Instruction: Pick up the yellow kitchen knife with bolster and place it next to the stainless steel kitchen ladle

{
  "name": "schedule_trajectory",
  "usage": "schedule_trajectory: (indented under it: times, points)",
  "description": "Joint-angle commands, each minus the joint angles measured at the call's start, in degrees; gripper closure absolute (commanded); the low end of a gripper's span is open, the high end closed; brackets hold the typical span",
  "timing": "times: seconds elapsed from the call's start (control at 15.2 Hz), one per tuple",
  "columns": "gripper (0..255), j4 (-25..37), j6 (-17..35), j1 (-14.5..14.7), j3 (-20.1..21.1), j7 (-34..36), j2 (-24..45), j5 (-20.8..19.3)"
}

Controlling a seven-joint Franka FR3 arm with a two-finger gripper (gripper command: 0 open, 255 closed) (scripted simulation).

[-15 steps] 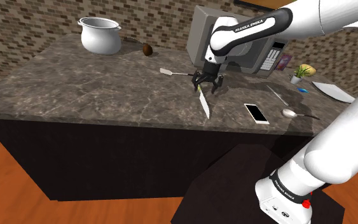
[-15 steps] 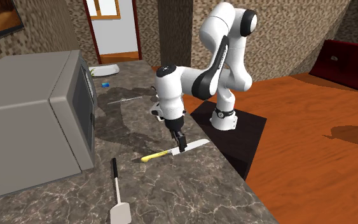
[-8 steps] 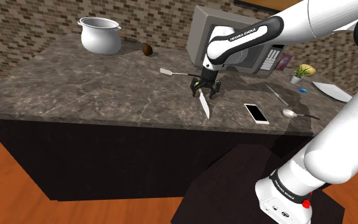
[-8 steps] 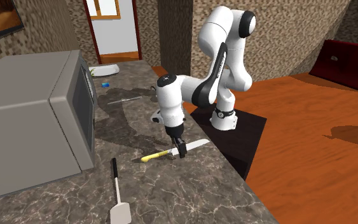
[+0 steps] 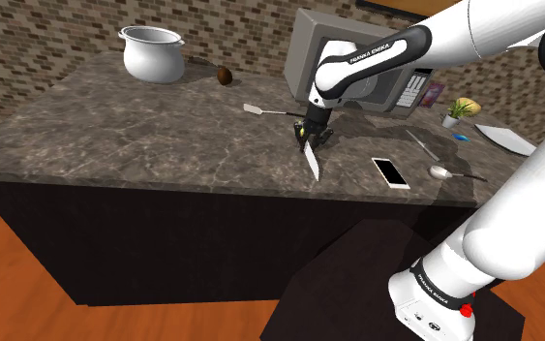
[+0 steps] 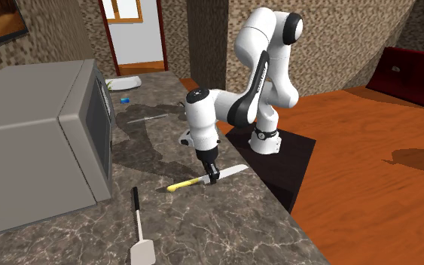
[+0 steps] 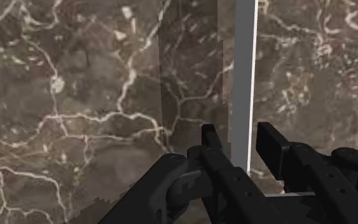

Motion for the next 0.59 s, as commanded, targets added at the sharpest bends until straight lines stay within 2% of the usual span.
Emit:
schedule_trajectory:
  times: [0.0, 0.53]
  points:
    - [255, 0.0, 0.0, 0.0, 0.0, 0.0, 0.0, 0.0]
    - [255, 0.25, -0.71, 0.0, -0.01, 0.07, -0.47, -0.05]
